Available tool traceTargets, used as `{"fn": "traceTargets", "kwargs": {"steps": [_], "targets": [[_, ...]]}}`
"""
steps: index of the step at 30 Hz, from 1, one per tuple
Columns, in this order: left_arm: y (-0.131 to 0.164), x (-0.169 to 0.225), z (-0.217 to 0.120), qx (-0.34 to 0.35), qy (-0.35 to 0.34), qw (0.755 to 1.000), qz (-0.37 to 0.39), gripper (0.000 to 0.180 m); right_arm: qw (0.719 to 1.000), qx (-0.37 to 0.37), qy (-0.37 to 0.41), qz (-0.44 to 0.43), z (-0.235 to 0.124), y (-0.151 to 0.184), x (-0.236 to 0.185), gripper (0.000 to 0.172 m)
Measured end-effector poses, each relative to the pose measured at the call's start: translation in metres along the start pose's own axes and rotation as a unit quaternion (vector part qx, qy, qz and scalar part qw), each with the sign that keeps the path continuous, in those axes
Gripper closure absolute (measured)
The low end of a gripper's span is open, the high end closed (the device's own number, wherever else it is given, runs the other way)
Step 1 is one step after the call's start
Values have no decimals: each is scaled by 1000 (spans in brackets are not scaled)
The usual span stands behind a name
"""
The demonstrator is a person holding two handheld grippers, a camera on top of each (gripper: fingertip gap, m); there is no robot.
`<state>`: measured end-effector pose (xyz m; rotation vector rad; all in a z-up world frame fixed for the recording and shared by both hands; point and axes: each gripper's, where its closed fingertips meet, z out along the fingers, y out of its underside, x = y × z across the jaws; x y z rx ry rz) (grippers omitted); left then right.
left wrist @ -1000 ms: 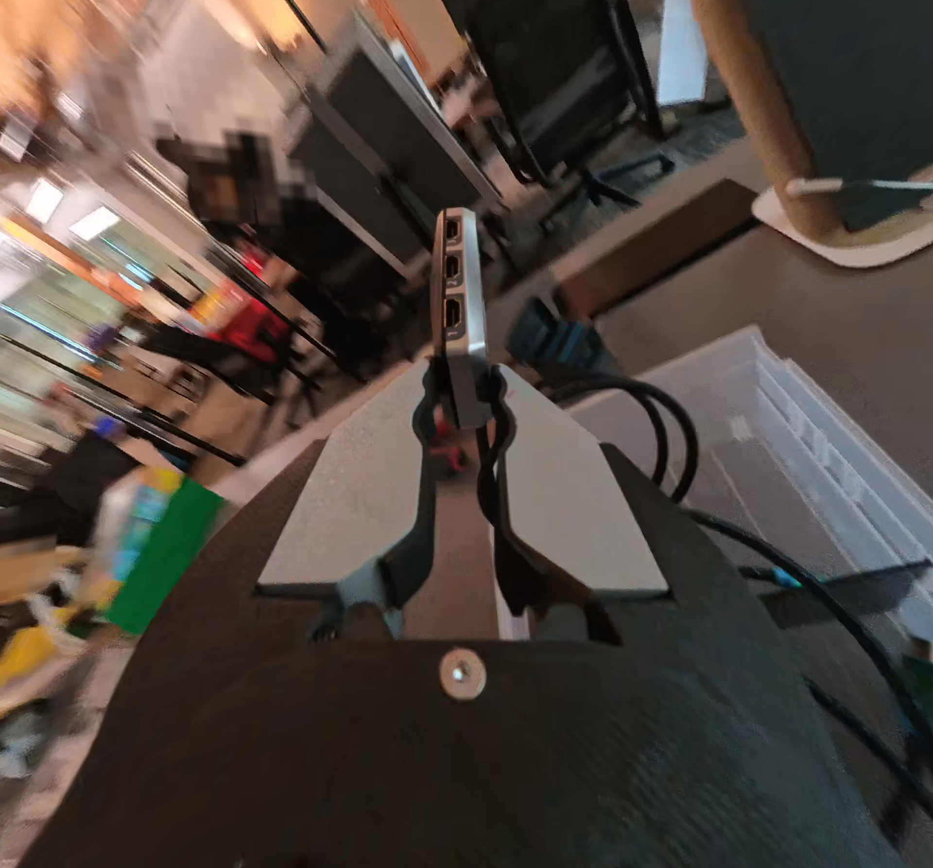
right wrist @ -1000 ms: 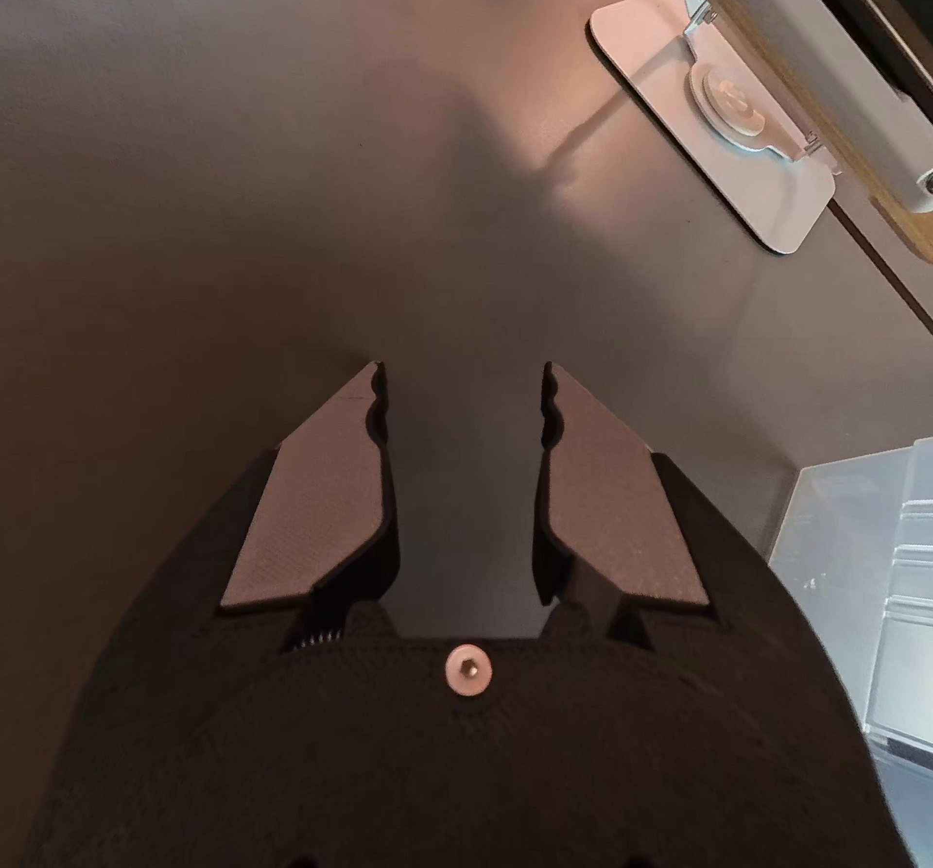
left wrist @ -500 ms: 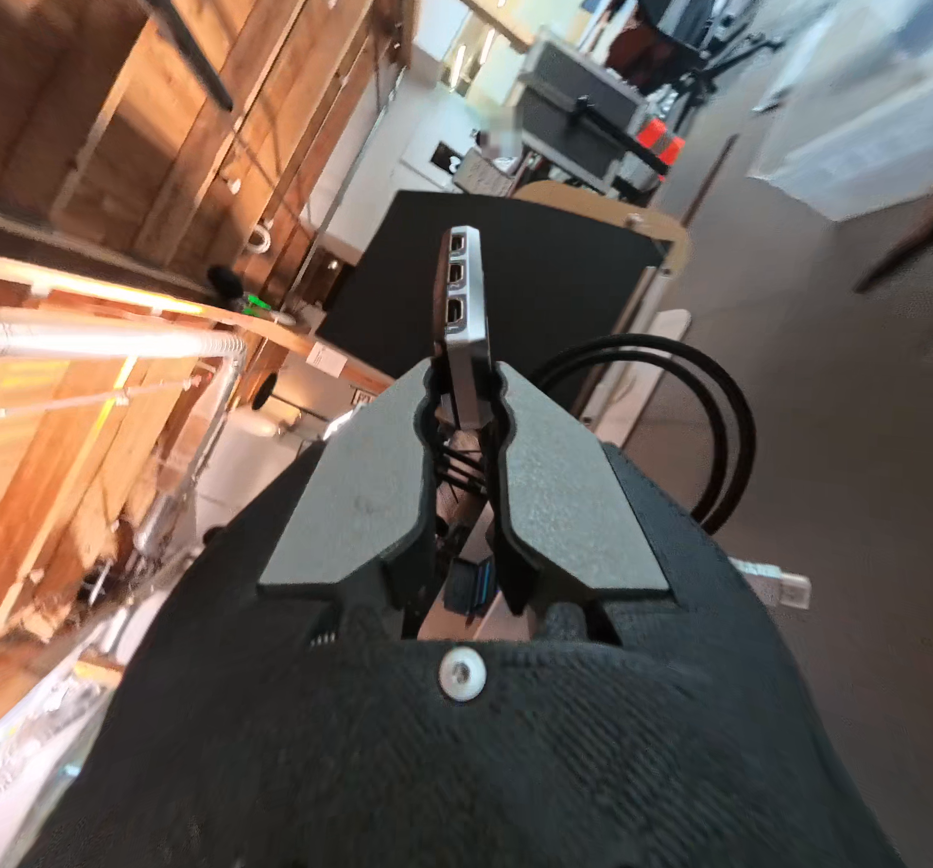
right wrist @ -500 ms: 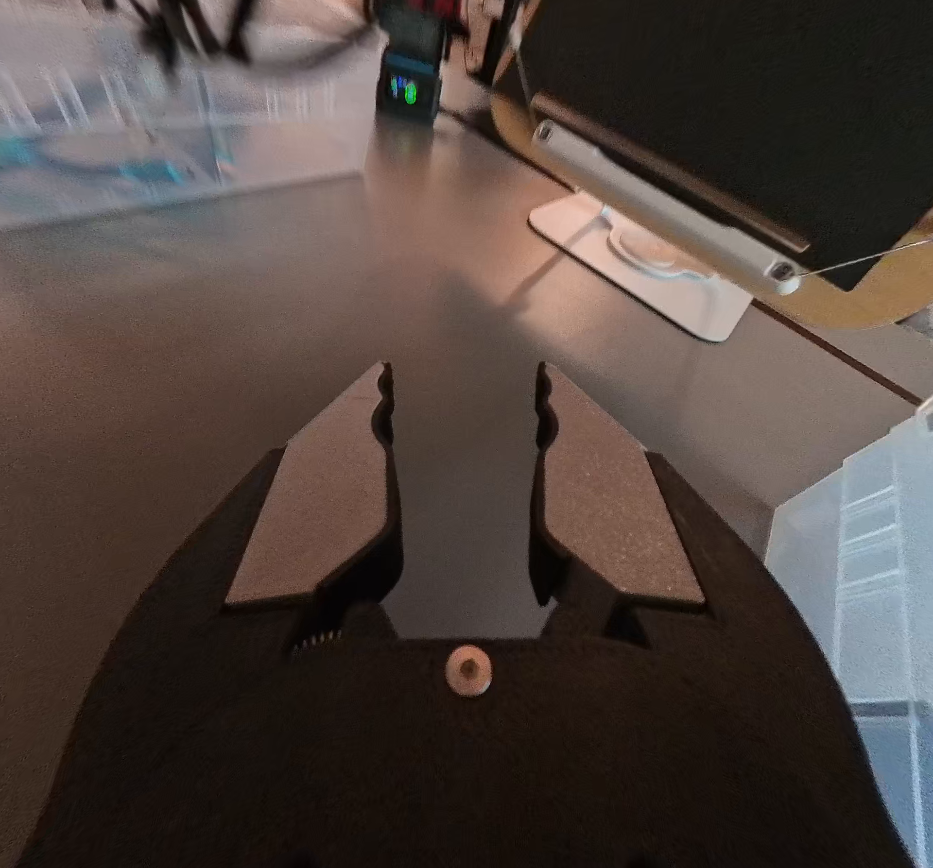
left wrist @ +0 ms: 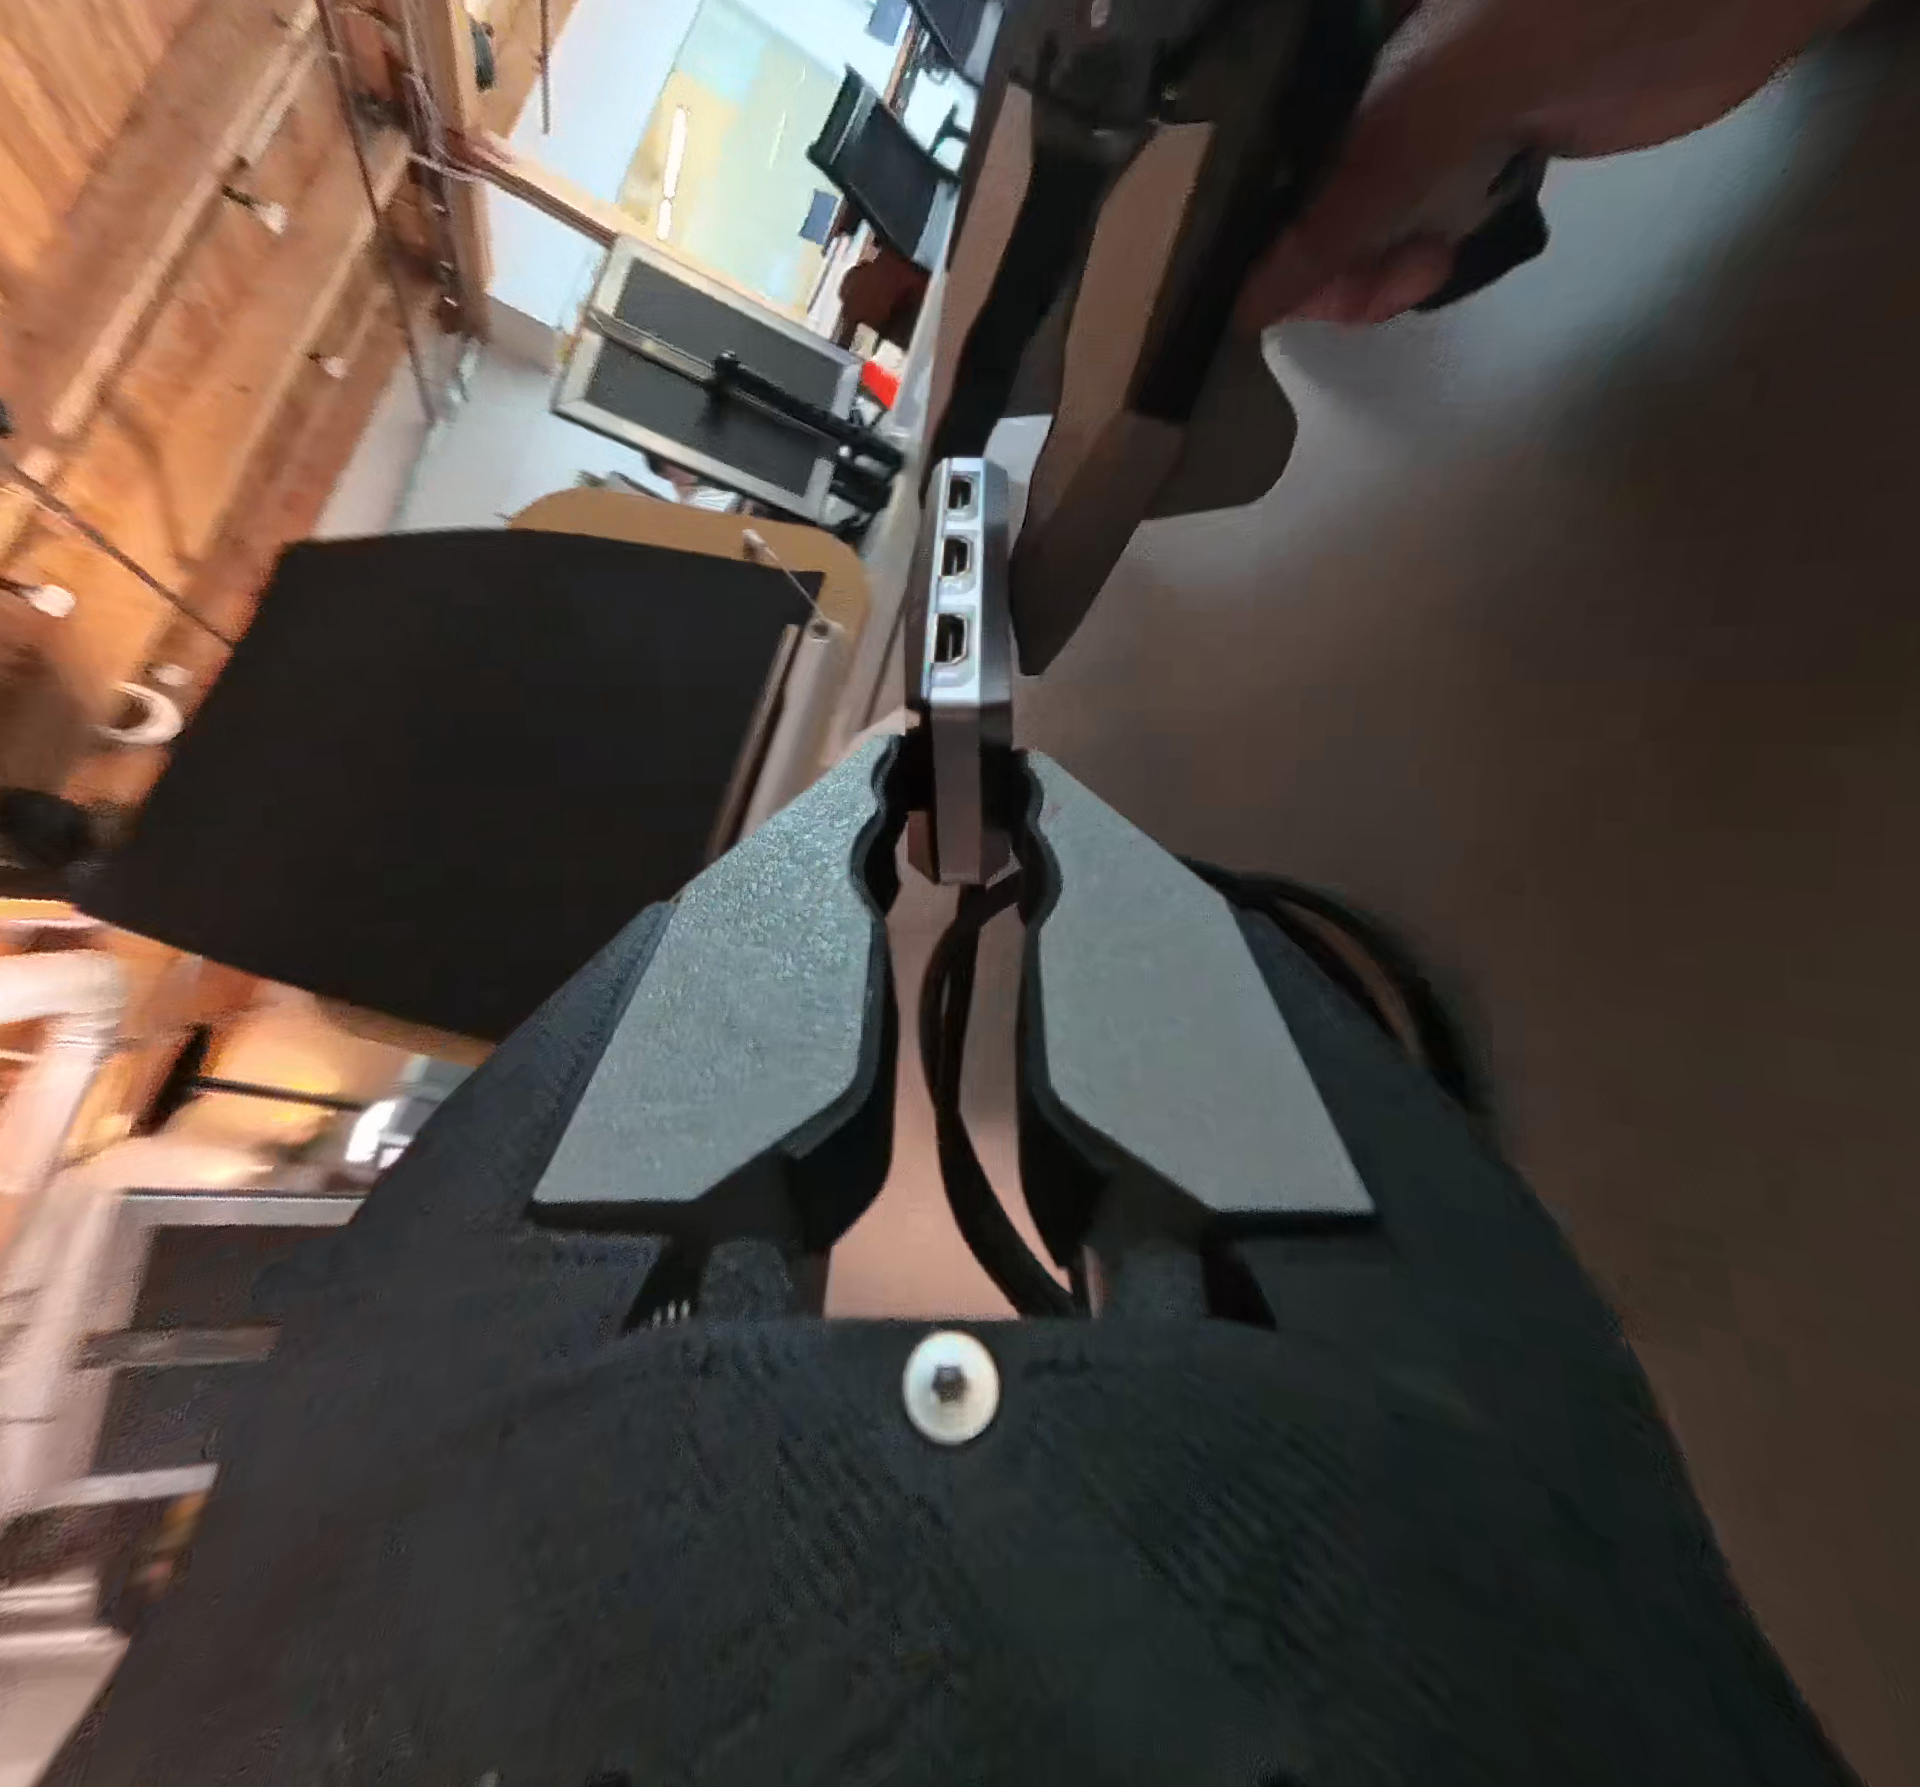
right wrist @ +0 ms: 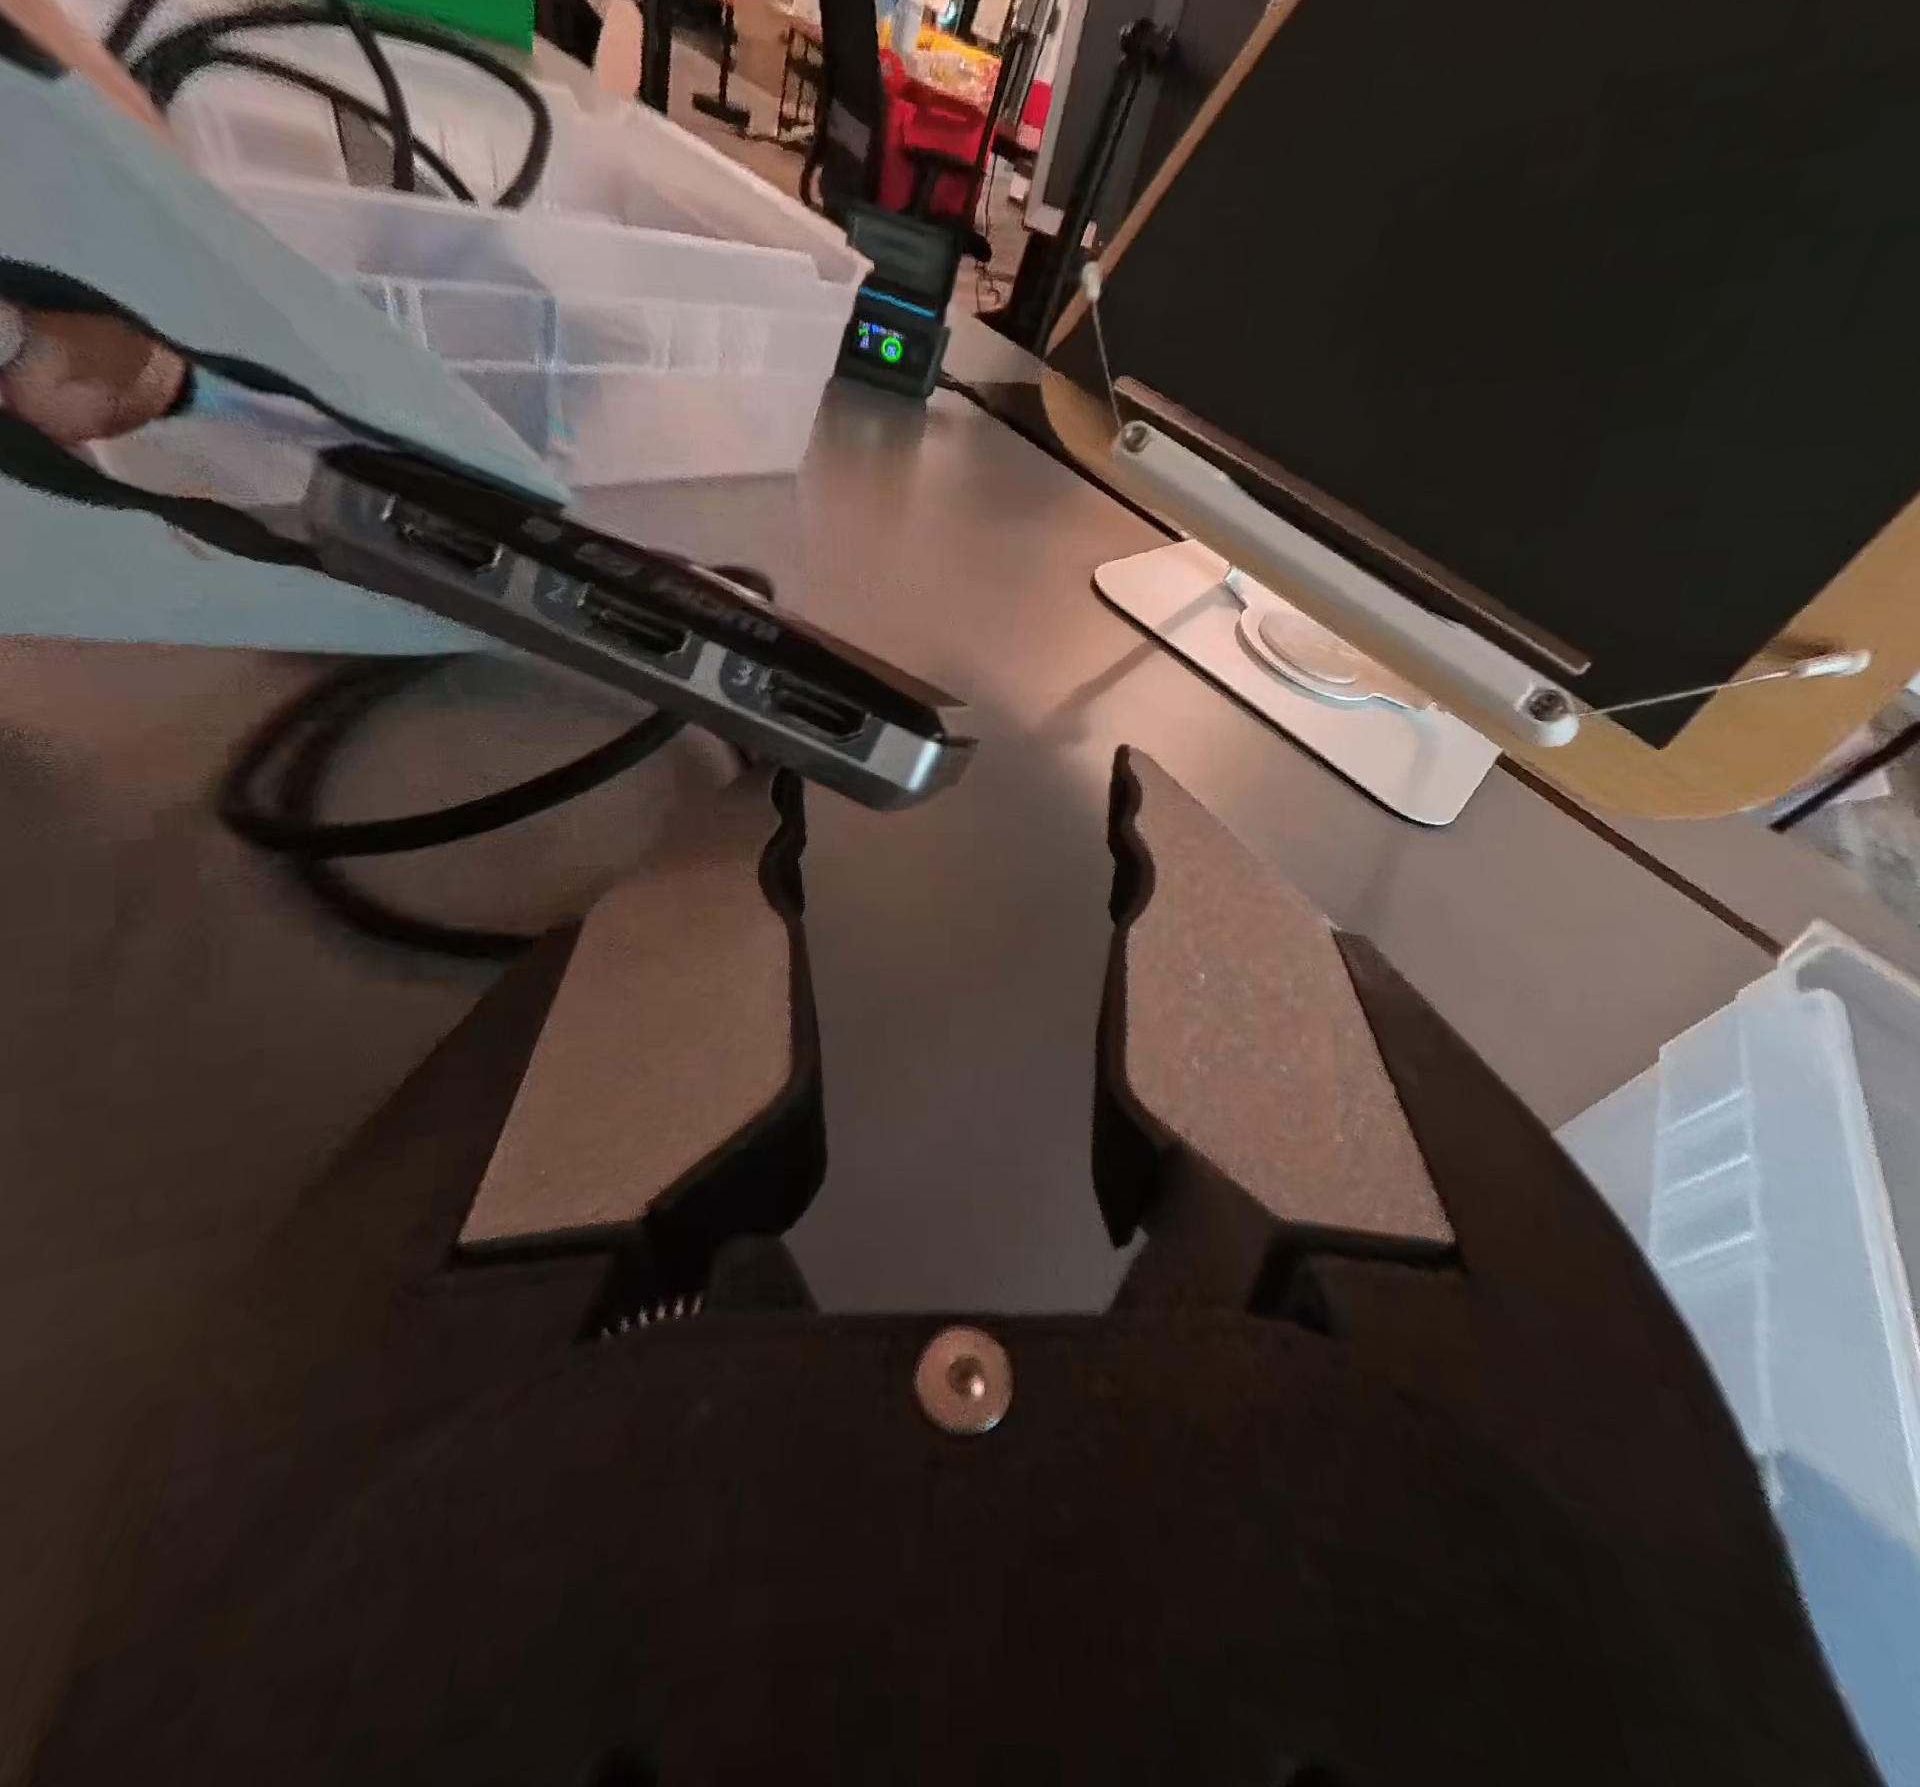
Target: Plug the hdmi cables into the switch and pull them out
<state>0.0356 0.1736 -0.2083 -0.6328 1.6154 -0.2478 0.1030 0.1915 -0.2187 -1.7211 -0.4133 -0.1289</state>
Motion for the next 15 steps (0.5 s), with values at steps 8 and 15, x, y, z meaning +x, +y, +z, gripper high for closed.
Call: {"fn": "traceTargets", "kwargs": {"steps": [8,15], "targets": [[27,25,2,-7,52,997,-48,163,984,-37,-101,-140,1,15,-56,113],[25,39,11,-9,65,996,-66,163,978,119,-115,-124,-34,-28,-58,153]]}}
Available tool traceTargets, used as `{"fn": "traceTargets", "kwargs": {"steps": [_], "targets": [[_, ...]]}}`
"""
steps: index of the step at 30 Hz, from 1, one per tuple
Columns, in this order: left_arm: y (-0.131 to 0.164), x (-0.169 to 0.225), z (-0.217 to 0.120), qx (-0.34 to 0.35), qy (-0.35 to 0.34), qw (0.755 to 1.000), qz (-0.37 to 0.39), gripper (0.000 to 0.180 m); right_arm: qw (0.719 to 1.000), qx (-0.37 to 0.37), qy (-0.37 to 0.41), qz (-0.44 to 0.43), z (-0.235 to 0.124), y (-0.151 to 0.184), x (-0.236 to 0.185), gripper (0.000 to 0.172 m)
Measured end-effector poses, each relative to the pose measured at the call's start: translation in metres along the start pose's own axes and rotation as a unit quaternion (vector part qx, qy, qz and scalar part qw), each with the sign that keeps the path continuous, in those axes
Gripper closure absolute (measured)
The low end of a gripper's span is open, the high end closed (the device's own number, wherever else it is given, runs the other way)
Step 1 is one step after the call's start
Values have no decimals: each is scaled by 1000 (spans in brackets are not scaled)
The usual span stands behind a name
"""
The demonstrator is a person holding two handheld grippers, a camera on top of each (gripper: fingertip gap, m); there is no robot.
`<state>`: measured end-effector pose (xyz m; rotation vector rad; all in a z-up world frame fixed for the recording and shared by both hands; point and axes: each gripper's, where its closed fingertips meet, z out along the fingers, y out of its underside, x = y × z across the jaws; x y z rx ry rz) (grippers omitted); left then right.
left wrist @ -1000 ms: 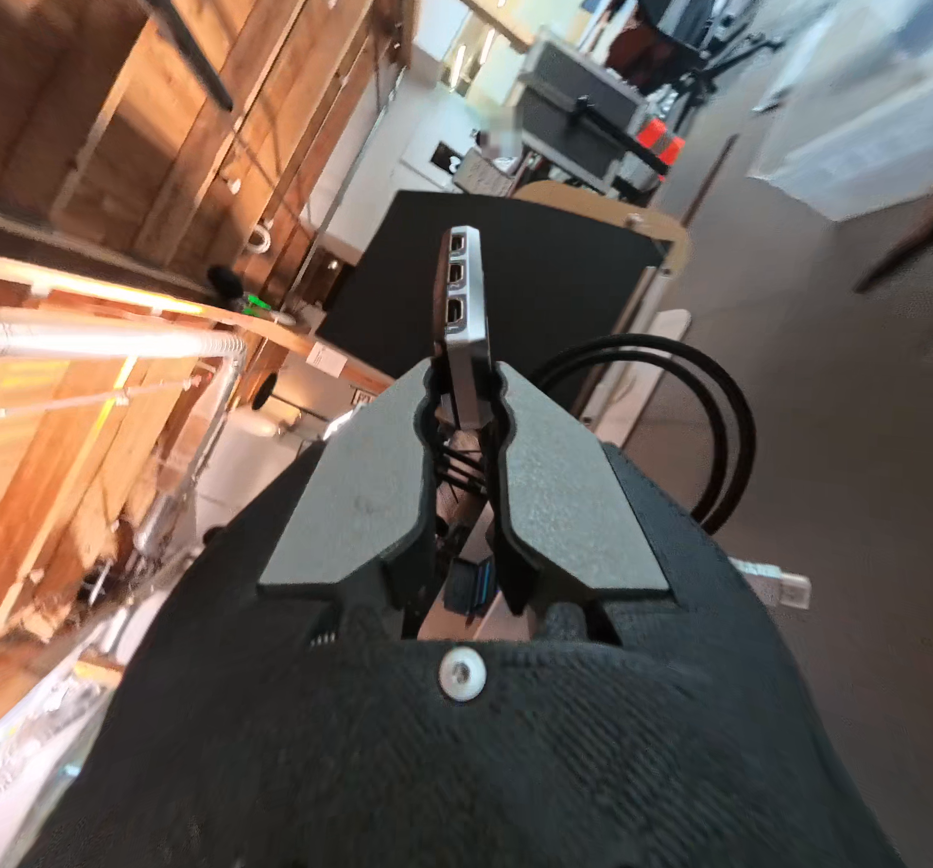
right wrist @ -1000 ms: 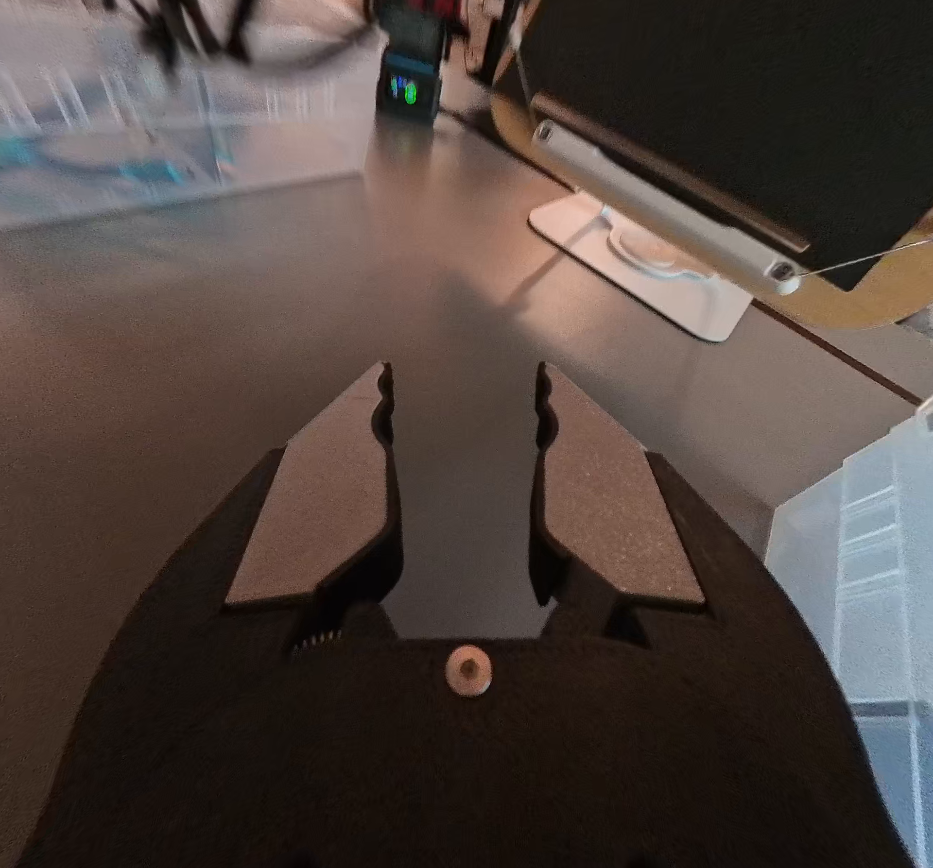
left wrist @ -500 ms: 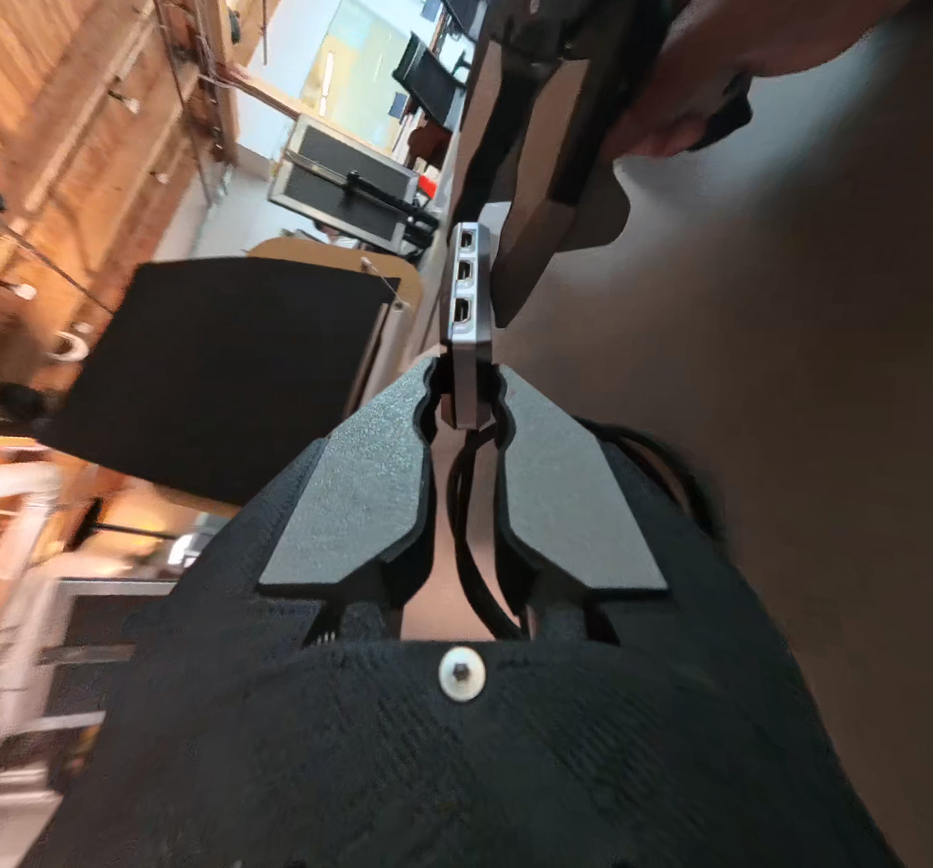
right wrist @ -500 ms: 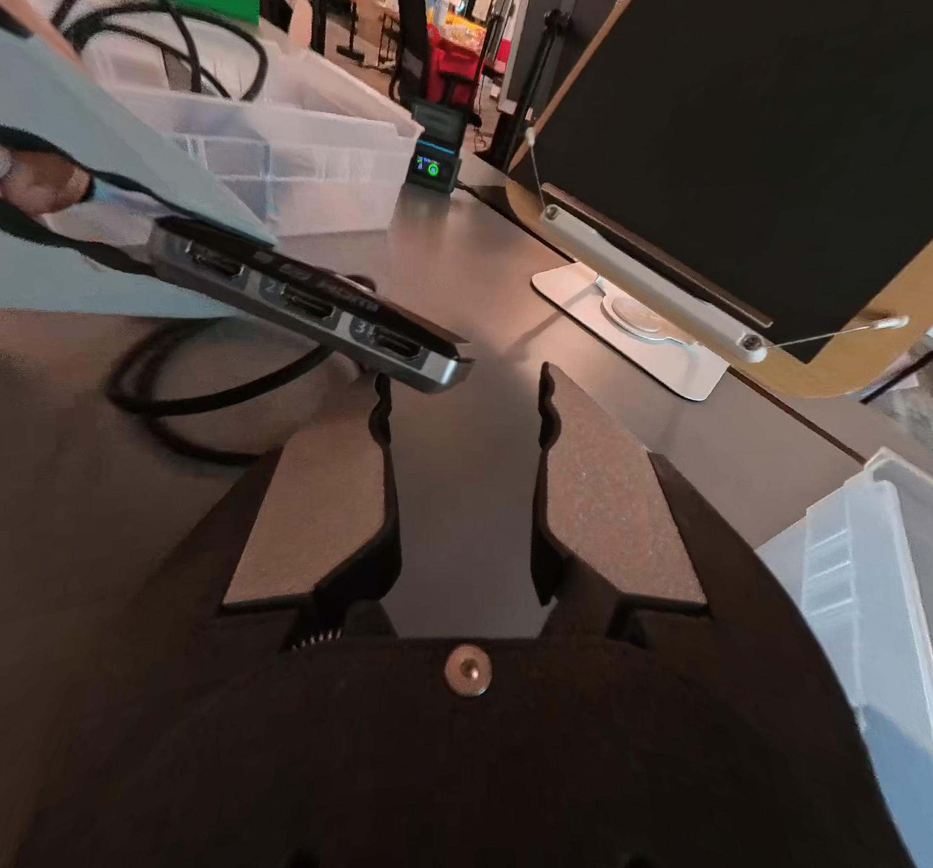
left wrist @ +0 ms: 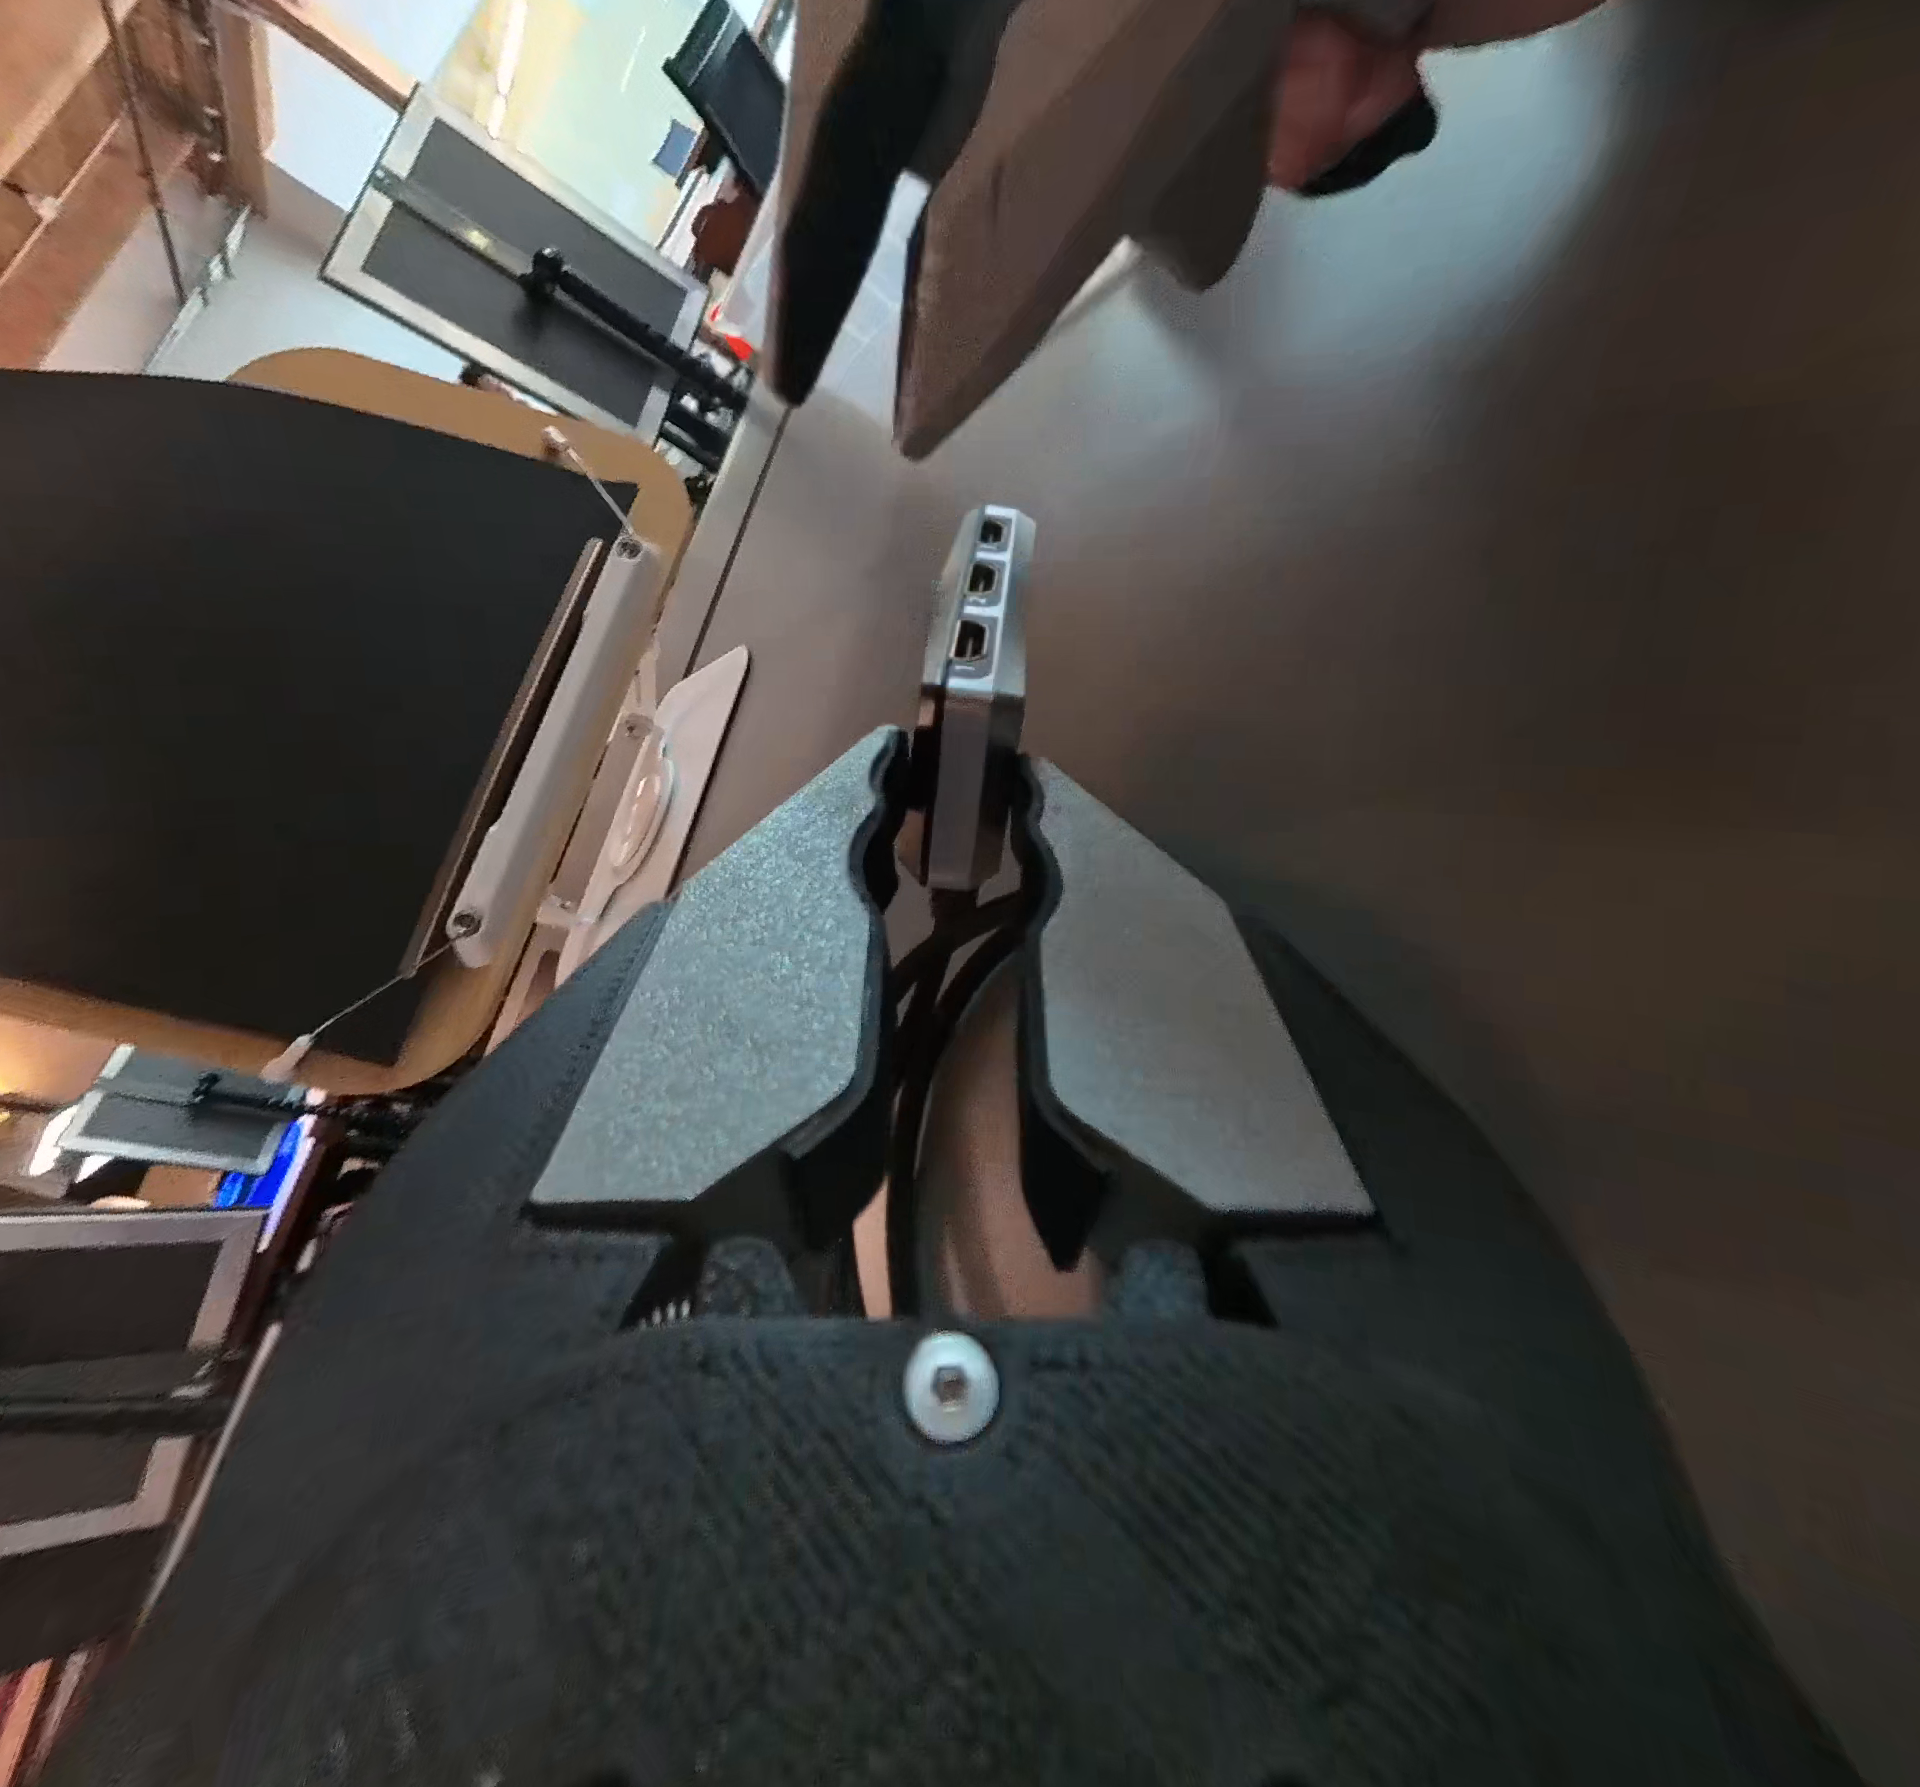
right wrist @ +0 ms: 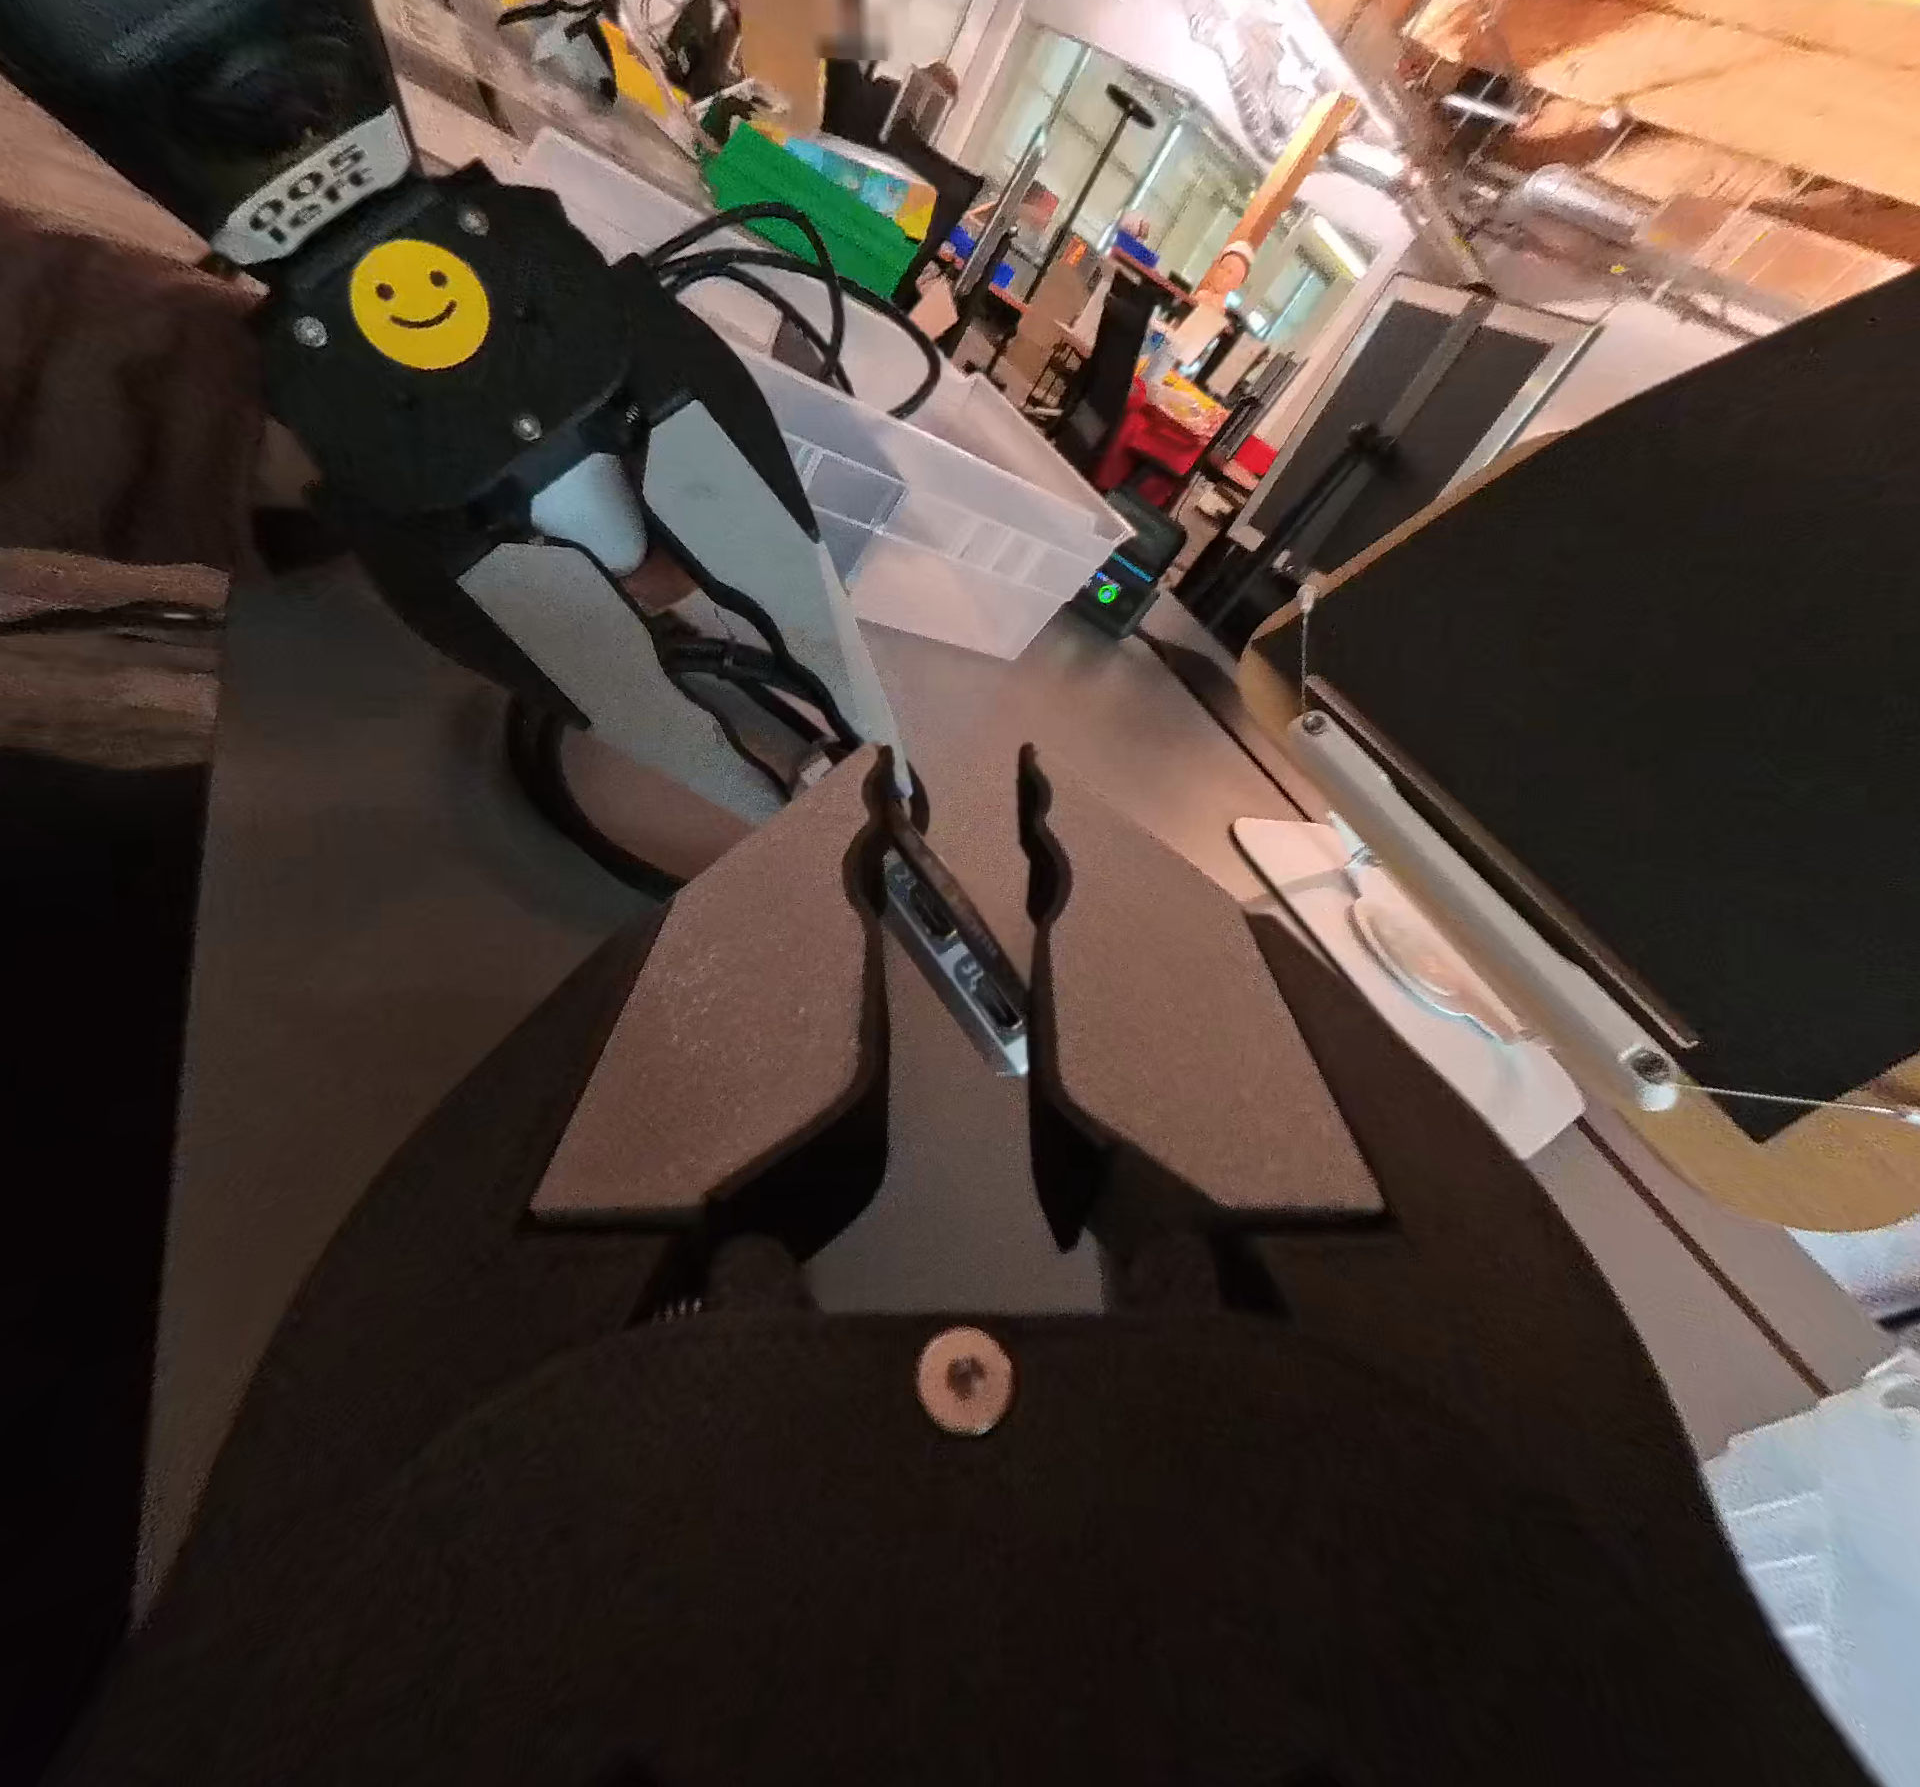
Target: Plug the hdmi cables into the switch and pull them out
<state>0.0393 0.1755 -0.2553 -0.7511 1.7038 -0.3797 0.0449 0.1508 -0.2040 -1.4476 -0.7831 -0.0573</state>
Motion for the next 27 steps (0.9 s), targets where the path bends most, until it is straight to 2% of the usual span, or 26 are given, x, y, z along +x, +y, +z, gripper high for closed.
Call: {"fn": "traceTargets", "kwargs": {"steps": [3,4,9,13,15,17,19,22,24,25,27], "targets": [[-4,-3,0,12,-1,999,-30,163,998,0,-42,38,0,0,-8,165],[-4,-5,-1,16,-2,999,-40,163,998,-3,-45,45,1,2,-8,165],[-17,-4,-13,82,26,994,-60,163,997,-62,-29,24,8,25,-6,139],[-19,-2,-20,94,47,992,-68,163,996,-81,-40,-13,14,31,-17,136],[-17,-1,-21,85,56,991,-88,162,994,-98,-28,-47,14,36,-16,147],[-21,-7,-25,88,63,985,-135,159,993,-108,-20,-49,16,37,-15,149],[-34,-29,-42,114,57,975,-184,152,987,-149,5,-60,17,51,-5,153],[-40,-84,-78,110,-16,964,-243,152,976,-197,23,-88,17,68,3,153],[-32,-124,-110,89,-93,955,-268,155,977,-192,16,-94,16,66,-1,154],[-20,-145,-128,64,-147,946,-282,161,978,-183,0,-98,16,64,-8,155],[14,-180,-165,3,-246,918,-312,161,977,-180,-17,-111,15,63,-17,155]]}}
